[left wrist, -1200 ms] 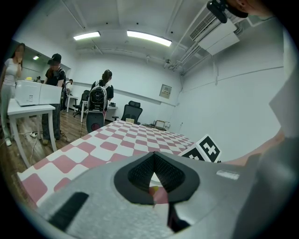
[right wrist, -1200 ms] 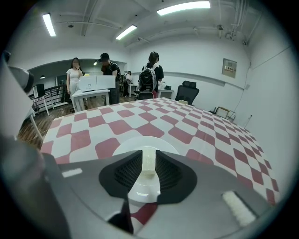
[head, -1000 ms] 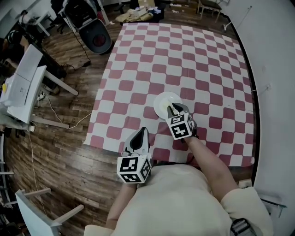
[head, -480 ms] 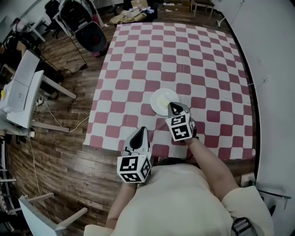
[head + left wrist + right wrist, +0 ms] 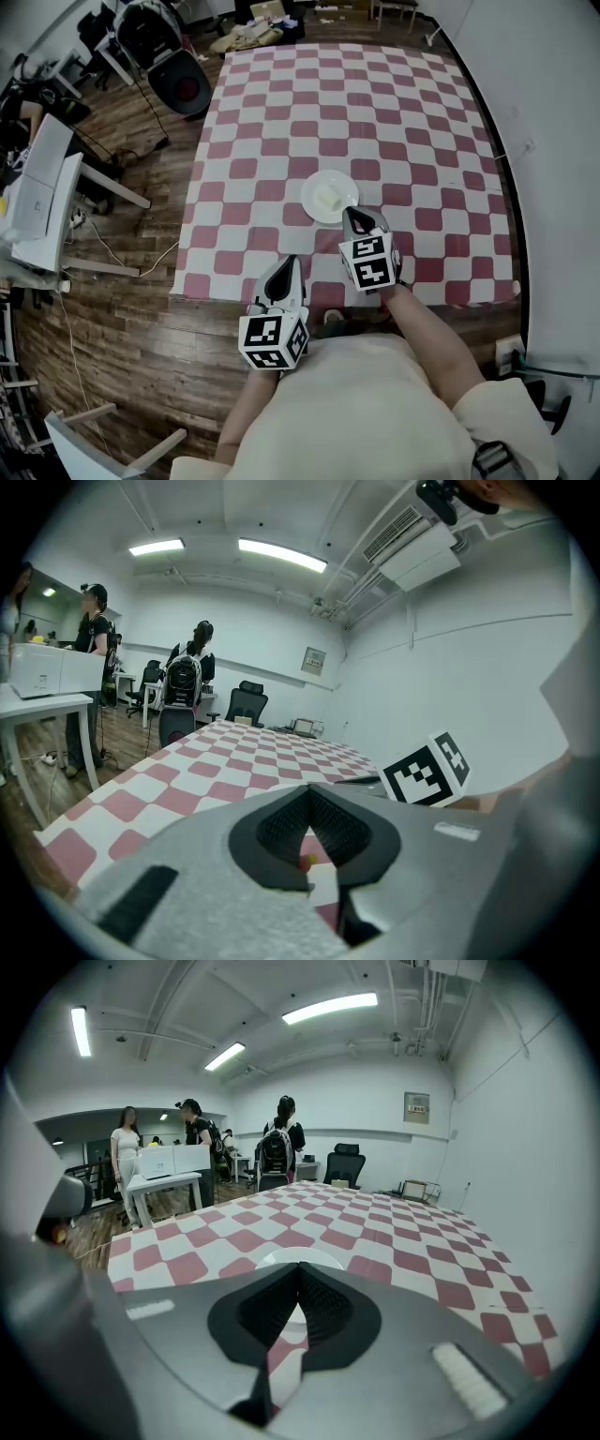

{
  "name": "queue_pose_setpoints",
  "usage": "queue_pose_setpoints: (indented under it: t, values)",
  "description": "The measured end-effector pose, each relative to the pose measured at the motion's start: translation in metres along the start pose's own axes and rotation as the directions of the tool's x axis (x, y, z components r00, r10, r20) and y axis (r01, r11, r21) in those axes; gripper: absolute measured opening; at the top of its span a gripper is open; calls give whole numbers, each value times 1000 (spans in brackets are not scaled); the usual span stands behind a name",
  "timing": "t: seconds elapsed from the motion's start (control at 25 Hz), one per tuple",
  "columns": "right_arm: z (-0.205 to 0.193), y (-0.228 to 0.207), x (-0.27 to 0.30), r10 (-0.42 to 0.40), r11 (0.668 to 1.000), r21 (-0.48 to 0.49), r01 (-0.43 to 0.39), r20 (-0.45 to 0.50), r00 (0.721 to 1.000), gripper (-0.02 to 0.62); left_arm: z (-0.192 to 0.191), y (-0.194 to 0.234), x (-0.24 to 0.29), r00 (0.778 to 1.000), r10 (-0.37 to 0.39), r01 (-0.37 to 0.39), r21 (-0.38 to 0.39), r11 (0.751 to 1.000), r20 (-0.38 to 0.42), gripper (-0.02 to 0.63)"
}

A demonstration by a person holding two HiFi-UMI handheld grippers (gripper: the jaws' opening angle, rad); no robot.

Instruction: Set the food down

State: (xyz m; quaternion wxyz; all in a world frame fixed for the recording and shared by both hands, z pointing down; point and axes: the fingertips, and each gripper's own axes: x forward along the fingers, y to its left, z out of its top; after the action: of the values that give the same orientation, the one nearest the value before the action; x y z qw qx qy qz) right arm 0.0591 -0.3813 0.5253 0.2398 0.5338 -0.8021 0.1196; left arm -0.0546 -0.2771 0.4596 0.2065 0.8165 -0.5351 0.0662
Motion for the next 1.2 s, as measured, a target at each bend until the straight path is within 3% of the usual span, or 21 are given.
queue_pose_setpoints:
  t: [1.2]
  values:
    - [-18,84,-161,-73,982,181,49,127,989,6,-34,-25,-109,992,-128,128,56,990,-6,6]
